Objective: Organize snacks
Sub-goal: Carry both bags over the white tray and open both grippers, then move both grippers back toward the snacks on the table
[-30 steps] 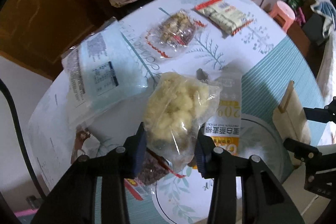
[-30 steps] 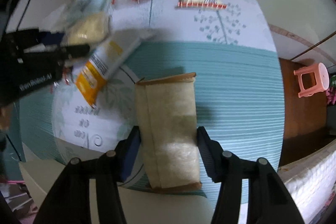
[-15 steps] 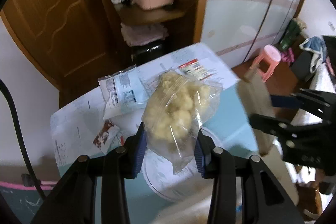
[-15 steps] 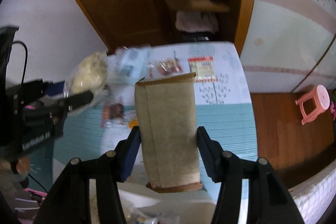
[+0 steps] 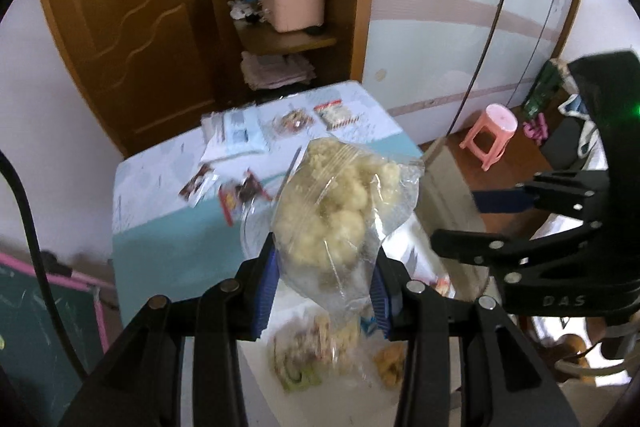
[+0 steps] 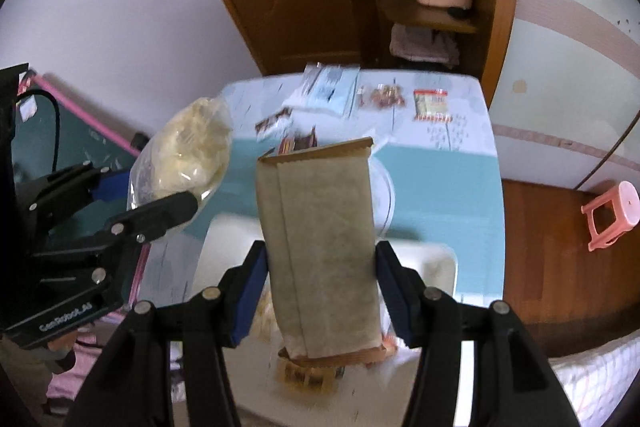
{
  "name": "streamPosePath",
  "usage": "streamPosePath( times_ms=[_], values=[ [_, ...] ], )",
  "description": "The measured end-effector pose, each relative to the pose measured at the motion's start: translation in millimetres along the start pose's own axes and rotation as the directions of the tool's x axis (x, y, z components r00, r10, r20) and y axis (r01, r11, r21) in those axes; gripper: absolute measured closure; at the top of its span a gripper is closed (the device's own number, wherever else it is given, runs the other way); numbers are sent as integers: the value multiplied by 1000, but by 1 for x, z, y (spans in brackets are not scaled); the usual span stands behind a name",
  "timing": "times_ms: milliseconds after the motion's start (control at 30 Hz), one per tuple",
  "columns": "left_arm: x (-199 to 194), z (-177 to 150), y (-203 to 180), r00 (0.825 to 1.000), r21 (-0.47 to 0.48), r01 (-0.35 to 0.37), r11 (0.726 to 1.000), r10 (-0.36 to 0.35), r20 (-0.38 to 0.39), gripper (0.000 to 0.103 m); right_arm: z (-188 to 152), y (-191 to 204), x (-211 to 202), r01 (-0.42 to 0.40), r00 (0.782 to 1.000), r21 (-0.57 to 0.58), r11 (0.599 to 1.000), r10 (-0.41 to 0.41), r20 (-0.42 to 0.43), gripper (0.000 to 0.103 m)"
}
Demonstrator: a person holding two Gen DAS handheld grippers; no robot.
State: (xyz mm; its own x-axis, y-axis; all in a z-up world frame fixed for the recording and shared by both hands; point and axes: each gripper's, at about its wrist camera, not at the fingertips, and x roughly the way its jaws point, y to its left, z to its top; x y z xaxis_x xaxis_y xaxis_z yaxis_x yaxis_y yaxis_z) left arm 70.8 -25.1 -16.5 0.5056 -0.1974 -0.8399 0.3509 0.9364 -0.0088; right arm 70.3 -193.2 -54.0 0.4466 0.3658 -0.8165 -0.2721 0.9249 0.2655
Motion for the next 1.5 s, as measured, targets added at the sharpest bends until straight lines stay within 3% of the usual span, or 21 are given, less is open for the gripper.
streamPosePath(
  times_ms=[400, 700, 767, 833, 867, 1233, 1500],
  values=[
    [22, -67, -21, 994, -22, -38, 999, 36, -105, 64, -64, 17, 14, 34, 994, -43, 999, -38, -100, 50],
    [25, -77, -28, 990, -31, -44, 999, 39, -136, 63, -74, 21, 12, 62, 993, -45, 997, -66, -101, 51],
    [26, -79, -27, 989, -38, -44, 998, 38, -143, 57, -75, 19, 13, 69, 991, -30, 997, -72, -109, 51],
    [26, -79, -27, 989, -45, -33, 998, 26, -148, 28, -76, 16, 14, 73, 990, -20, 997, -75, -119, 51],
    [25, -79, -28, 989, -46, -33, 998, 26, -145, 23, -76, 15, 15, 78, 989, -15, 997, -79, -124, 51],
    [22, -76, -33, 992, -21, -43, 999, 40, -123, 21, -76, 5, 21, 91, 984, 29, 995, -86, -156, 43],
    [26, -73, -31, 990, -20, -50, 999, 47, -136, 21, -75, 0, 26, 88, 983, 44, 995, -79, -168, 42]
  ],
)
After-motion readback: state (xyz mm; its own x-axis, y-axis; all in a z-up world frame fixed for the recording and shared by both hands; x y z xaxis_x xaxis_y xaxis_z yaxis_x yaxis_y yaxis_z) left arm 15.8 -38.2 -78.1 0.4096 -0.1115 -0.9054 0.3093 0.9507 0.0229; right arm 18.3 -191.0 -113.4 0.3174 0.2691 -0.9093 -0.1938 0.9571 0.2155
